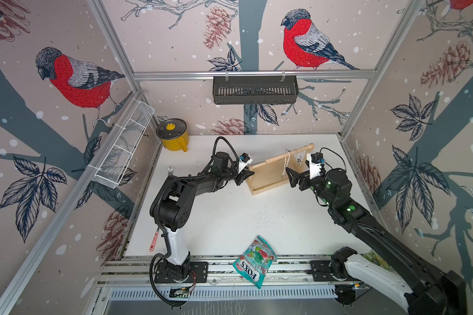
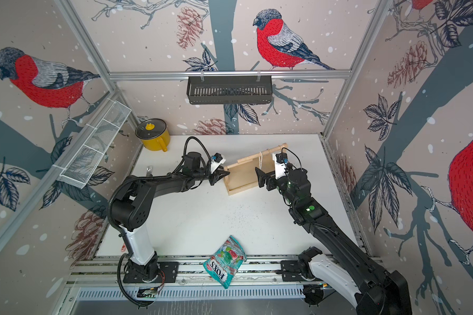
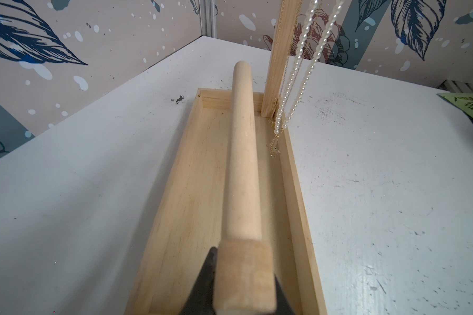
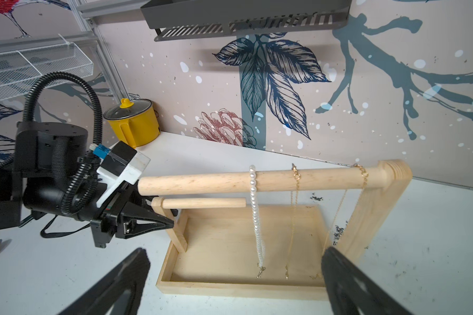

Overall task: Take the necklace off the jewelry display stand
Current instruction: Move the stand to the center of the board, then adjust the stand at the center of the board.

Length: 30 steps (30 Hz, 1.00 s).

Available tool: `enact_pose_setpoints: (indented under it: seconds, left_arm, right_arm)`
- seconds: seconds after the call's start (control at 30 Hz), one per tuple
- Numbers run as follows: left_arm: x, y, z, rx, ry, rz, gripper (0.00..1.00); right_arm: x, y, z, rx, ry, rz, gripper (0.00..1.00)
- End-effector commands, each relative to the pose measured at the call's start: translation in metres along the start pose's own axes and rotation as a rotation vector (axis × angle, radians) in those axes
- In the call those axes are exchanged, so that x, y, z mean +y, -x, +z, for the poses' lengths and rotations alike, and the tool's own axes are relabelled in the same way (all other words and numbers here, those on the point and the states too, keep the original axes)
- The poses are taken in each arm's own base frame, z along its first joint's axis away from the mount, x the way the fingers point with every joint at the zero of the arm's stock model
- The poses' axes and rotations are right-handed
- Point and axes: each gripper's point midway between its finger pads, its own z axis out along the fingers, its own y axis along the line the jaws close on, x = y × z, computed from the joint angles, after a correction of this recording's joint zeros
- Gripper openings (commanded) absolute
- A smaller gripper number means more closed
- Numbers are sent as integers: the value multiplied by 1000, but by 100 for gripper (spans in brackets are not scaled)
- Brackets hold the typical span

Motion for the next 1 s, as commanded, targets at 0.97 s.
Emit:
enact_pose_setpoints:
  seconds: [0.97]
  left_arm:
    - [15,94,-141,-309,537,-220,98]
  right_arm:
    - [-35,47,17,-91,-35,28,77]
